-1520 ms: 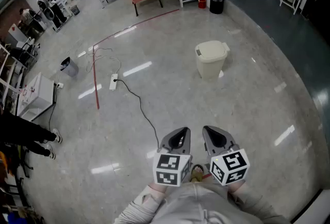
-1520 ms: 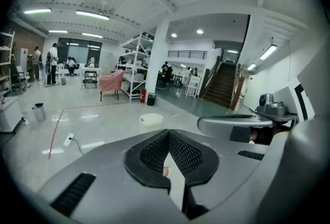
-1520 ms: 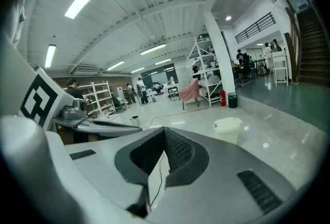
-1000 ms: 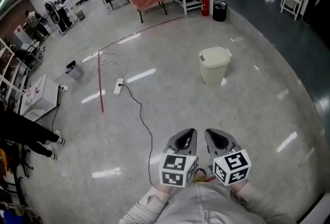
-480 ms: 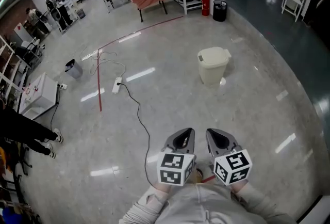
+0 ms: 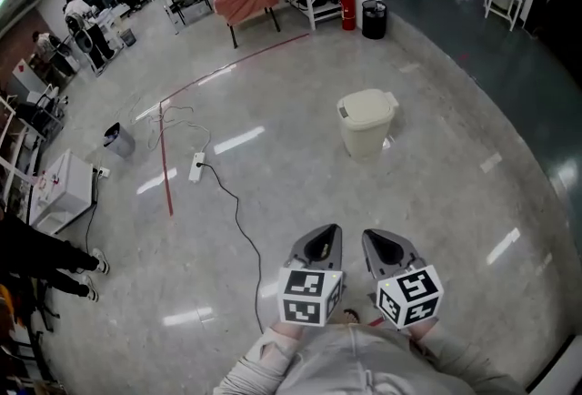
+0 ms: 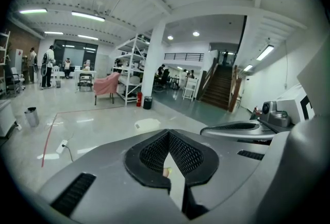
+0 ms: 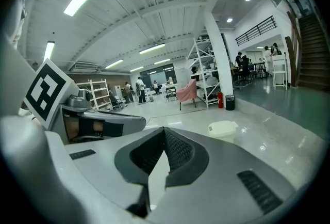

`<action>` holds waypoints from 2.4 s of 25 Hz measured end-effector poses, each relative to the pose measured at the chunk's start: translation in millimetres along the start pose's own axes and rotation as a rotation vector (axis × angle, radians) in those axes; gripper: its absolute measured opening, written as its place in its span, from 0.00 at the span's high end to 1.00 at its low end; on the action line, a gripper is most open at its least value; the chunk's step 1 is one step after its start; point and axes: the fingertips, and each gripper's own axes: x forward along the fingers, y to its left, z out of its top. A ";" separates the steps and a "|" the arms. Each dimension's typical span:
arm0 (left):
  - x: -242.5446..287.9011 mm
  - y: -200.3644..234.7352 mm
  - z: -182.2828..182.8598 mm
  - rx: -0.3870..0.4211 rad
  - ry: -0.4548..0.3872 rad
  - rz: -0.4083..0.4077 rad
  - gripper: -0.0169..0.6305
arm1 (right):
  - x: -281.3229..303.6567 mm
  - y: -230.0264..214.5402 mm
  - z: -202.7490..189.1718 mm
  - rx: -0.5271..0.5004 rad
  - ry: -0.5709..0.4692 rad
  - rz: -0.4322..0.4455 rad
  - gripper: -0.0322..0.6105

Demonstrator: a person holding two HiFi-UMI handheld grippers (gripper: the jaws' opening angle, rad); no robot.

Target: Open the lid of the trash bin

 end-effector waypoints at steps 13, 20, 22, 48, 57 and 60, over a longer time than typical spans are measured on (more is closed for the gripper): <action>88.0 61.3 55.5 0.084 0.009 -0.060 0.97 | 96.9 -56.4 53.4 0.005 -0.022 -0.066 0.95; 132.1 108.1 86.3 0.084 0.020 -0.078 0.97 | 154.1 -79.6 80.8 0.022 -0.020 -0.098 0.95; 143.4 120.6 95.9 0.084 0.021 -0.085 0.97 | 171.1 -84.4 88.8 0.026 -0.019 -0.104 0.95; 266.6 215.8 141.0 0.073 0.076 -0.165 0.97 | 302.1 -149.9 126.9 0.058 0.024 -0.198 0.95; 294.1 214.2 143.7 0.069 0.106 -0.165 0.97 | 308.3 -173.4 125.0 0.087 0.058 -0.225 0.95; 307.9 213.0 142.2 0.070 0.116 -0.158 0.97 | 315.0 -183.3 121.9 0.094 0.069 -0.211 0.95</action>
